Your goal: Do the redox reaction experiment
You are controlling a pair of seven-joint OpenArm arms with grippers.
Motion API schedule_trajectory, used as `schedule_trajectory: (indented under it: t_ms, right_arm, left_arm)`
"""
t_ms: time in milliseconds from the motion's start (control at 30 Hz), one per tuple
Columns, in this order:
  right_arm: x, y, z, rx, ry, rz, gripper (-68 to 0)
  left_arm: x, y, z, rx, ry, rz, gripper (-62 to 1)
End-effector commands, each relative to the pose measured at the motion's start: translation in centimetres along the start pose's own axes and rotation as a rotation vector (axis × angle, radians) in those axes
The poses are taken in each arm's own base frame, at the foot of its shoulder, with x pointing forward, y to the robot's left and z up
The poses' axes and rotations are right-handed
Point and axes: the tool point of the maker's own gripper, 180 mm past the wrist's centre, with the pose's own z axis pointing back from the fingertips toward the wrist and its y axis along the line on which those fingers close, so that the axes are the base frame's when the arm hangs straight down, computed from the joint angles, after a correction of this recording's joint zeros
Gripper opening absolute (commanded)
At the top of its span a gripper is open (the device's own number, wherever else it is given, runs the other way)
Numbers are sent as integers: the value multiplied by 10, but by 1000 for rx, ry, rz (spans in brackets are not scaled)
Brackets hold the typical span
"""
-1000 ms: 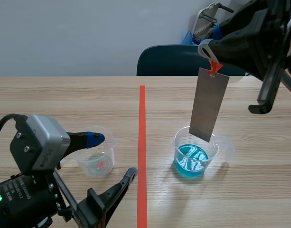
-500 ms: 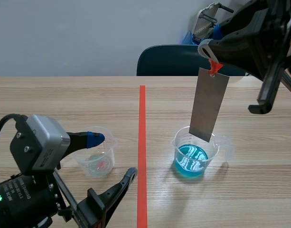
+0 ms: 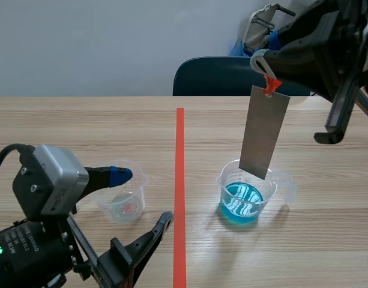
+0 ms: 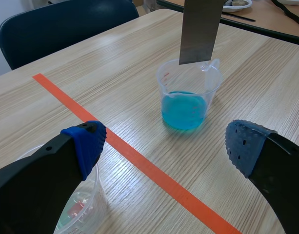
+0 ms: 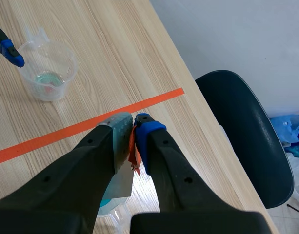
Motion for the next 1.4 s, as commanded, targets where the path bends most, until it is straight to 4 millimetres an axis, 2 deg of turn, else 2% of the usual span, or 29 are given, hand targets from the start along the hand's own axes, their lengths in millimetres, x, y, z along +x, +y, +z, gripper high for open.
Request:
schedule_trajectory:
  t_ms: [0, 767, 933, 1167, 1367]
  right_arm:
    - [9, -3, 1, -9, -25, 18, -669]
    - [13, 2, 1, 17, -67, 52, -669]
    - [6, 9, -2, 59, -56, 57, -669]
    - [-7, 3, -6, 47, -50, 55, -669]
    - [-25, 8, -12, 82, -34, 55, -669]
  left_arm:
    - [7, -1, -2, 4, -31, 7, -84]
    - [7, -1, -2, 3, -31, 6, -84]
    - [7, -1, -2, 3, -31, 6, -84]
    - [7, -1, -2, 3, -31, 6, -84]
    - [7, -1, -2, 3, -31, 6, -84]
